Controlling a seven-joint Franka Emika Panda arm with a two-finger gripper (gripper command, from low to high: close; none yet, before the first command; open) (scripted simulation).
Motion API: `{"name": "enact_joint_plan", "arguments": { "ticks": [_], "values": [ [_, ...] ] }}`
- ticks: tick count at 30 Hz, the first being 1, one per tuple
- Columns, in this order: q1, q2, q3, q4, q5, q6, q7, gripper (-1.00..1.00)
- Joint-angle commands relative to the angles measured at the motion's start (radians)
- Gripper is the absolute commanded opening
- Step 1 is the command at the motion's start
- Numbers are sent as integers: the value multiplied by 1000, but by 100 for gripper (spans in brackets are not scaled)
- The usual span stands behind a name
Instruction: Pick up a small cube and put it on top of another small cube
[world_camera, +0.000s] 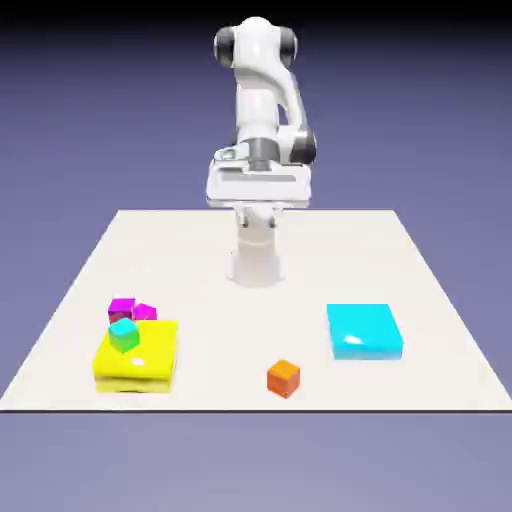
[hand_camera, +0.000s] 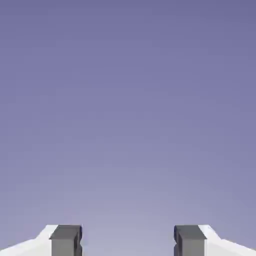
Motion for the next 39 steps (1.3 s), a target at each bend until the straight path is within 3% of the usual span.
{"name": "enact_joint_plan", "arguments": {
  "ticks": [1, 27, 39],
  "values": [
    [36, 33, -28, 10, 14, -6, 21, 0],
    [978, 886, -748, 274, 390, -164, 576, 0],
    [686, 1069, -425, 361, 592, -31, 419, 0]
  ]
}}
